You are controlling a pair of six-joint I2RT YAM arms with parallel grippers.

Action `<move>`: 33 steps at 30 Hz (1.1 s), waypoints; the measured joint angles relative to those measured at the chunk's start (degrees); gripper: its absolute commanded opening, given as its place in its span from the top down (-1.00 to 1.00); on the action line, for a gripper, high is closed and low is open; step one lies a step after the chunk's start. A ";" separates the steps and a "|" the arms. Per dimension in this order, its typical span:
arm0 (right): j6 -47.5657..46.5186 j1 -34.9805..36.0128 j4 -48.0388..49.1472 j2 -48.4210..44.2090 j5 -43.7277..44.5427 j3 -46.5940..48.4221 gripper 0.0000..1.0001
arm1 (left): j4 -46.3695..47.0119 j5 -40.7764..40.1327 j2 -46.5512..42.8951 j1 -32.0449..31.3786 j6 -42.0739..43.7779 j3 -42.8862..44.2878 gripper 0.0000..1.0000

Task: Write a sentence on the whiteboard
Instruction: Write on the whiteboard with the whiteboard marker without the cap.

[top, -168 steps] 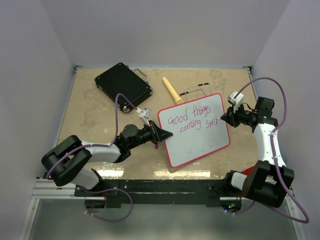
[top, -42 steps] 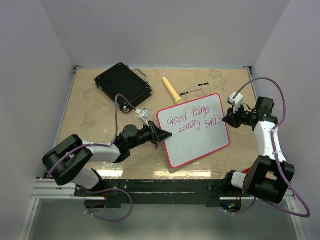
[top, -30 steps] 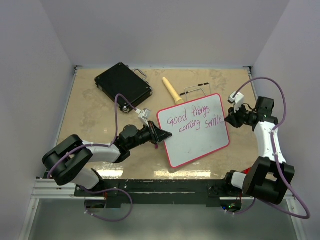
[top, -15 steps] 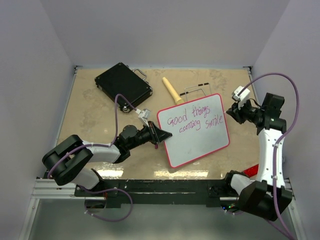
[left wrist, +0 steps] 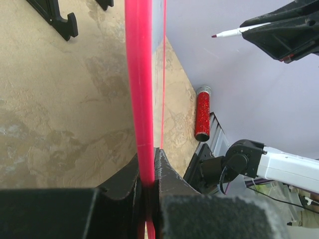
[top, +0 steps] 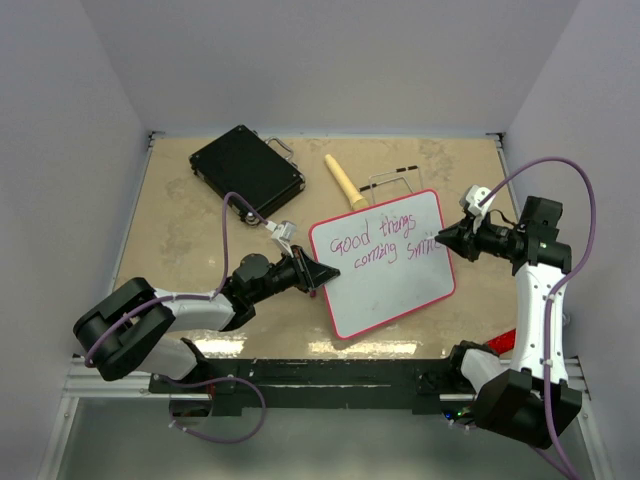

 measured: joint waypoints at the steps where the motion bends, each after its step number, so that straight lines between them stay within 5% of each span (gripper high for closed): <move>1: -0.26 0.00 -0.20 -0.07 -0.48 -0.50 1.00 | -0.02 -0.04 -0.02 0.00 -0.02 -0.07 1.00; 33: -1.09 0.00 0.33 0.20 -5.99 -3.23 1.00 | 0.92 -0.09 0.15 -0.04 -0.07 -0.52 1.00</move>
